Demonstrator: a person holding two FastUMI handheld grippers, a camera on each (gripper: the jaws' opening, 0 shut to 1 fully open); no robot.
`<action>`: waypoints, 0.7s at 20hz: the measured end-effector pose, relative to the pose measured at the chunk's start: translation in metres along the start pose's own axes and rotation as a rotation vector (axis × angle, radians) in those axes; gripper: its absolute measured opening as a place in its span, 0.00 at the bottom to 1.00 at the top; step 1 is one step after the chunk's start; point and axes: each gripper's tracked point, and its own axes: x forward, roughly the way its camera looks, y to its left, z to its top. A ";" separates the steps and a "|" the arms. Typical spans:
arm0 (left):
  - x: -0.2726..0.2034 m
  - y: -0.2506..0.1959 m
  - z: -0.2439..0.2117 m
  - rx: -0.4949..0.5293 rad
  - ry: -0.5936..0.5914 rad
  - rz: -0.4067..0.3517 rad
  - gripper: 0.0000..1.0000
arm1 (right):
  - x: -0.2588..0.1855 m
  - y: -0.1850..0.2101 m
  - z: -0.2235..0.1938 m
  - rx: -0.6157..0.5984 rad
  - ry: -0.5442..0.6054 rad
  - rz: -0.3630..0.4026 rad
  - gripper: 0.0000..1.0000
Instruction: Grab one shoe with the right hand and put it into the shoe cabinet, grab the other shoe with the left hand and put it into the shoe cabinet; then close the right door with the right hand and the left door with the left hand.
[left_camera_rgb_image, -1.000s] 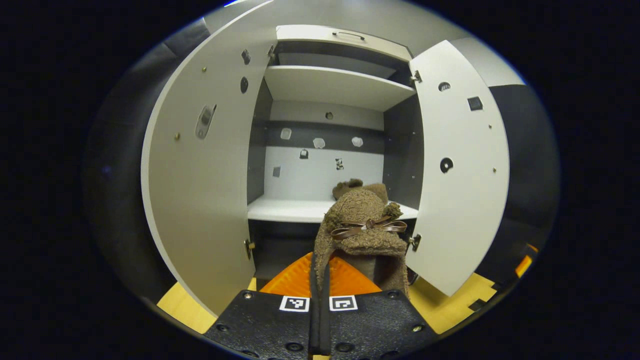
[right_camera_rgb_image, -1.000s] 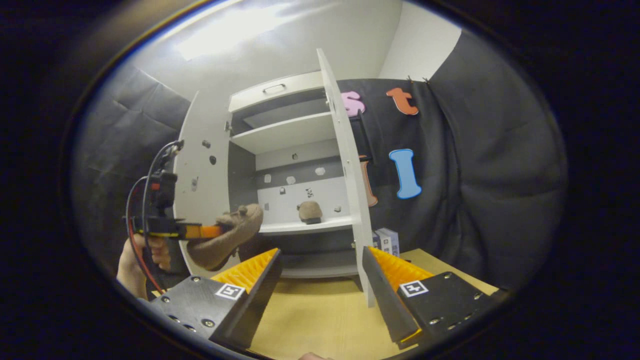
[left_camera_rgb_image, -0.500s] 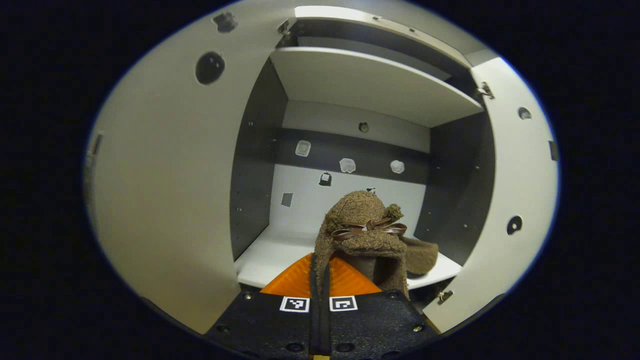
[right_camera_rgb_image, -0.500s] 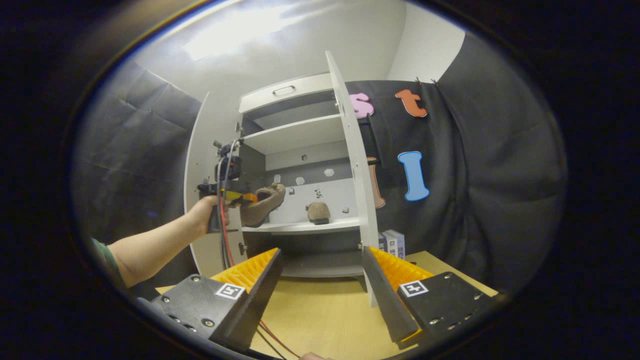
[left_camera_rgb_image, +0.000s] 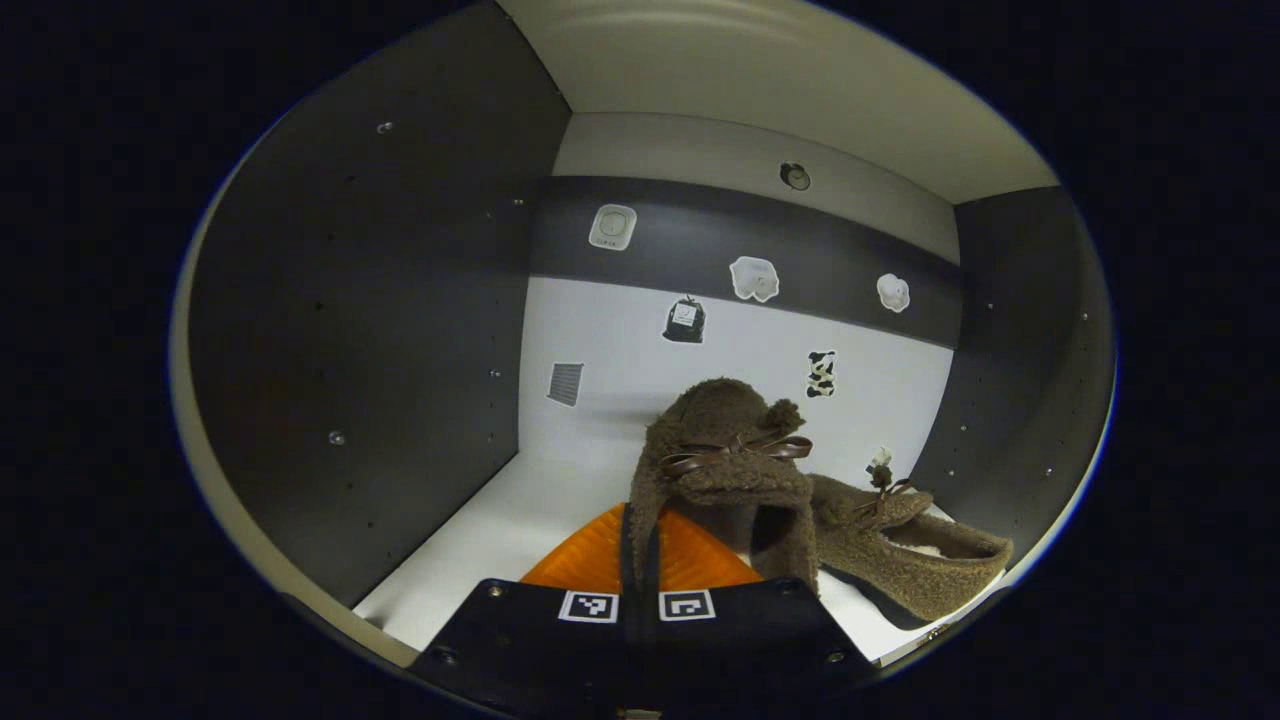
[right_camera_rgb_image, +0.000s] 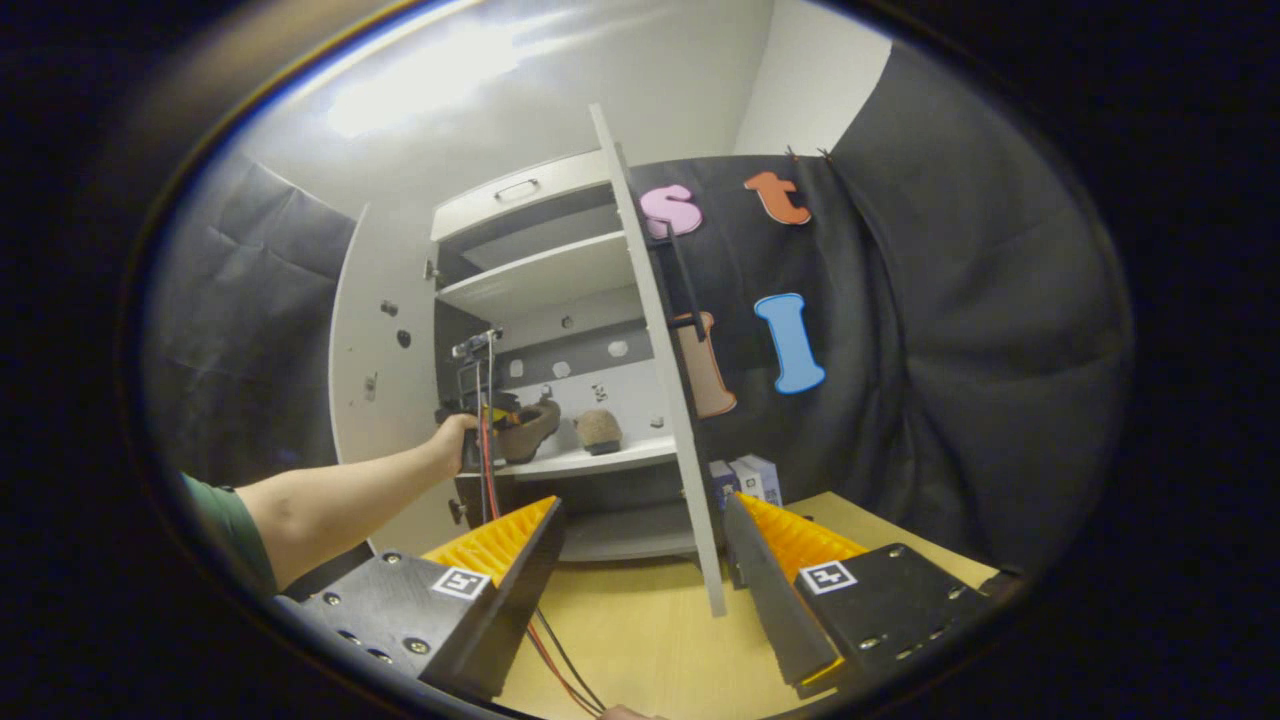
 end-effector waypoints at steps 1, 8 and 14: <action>0.000 0.003 0.002 -0.013 -0.014 0.018 0.01 | 0.002 -0.005 -0.001 -0.005 0.004 -0.013 0.94; -0.033 0.008 0.043 0.037 -0.127 0.009 0.81 | -0.004 -0.005 0.004 -0.019 -0.007 -0.030 0.96; -0.128 0.015 0.053 0.100 -0.138 0.024 0.96 | -0.010 -0.013 0.013 -0.033 -0.037 -0.085 0.96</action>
